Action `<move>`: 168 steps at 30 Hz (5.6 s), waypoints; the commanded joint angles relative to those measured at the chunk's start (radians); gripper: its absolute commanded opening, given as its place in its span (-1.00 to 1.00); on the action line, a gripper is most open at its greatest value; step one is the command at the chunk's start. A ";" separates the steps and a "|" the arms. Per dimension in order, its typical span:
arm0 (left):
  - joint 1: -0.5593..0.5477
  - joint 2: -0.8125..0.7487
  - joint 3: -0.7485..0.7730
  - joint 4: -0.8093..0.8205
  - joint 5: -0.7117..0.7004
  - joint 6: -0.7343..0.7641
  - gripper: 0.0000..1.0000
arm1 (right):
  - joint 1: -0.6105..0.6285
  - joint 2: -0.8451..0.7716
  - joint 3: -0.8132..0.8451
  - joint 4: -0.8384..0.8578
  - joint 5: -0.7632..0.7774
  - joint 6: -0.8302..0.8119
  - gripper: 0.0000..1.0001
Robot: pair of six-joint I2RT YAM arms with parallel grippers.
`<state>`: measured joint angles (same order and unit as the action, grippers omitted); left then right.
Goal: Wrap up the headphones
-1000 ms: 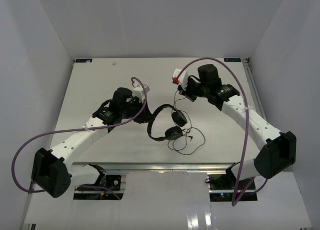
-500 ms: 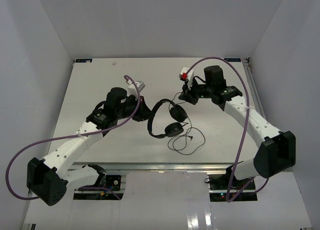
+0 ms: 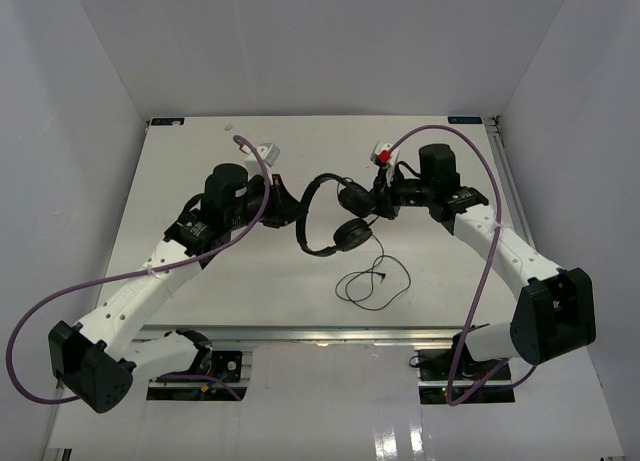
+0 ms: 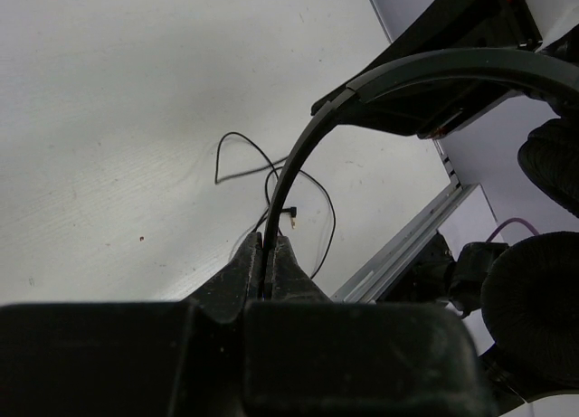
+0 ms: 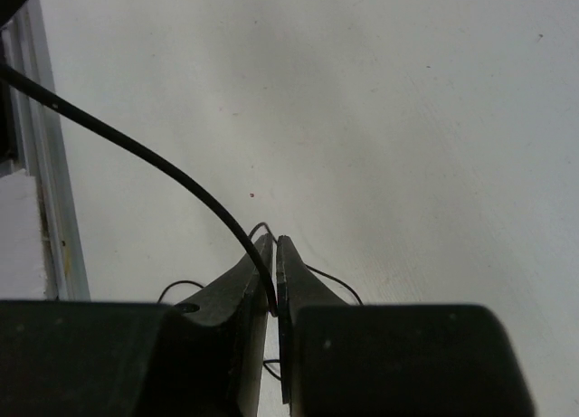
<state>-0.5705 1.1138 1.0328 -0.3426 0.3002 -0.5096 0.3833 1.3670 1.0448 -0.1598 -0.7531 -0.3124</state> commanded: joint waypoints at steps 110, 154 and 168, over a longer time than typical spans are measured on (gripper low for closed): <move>-0.060 0.086 -0.101 0.050 -0.319 0.146 -1.00 | 0.320 -0.025 0.175 -0.178 0.625 -0.611 -0.66; -0.078 -0.235 0.233 -0.243 -0.302 0.038 -1.00 | 0.117 -0.042 -0.130 0.123 -0.050 -0.570 0.98; -0.078 -0.248 0.304 -0.273 -0.253 -0.021 -1.00 | 0.180 0.094 -0.114 0.285 -0.292 -0.410 0.87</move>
<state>-0.6460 0.8858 1.2696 -0.6286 0.0150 -0.4856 0.5429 1.4432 0.8758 0.0225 -0.8863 -0.8151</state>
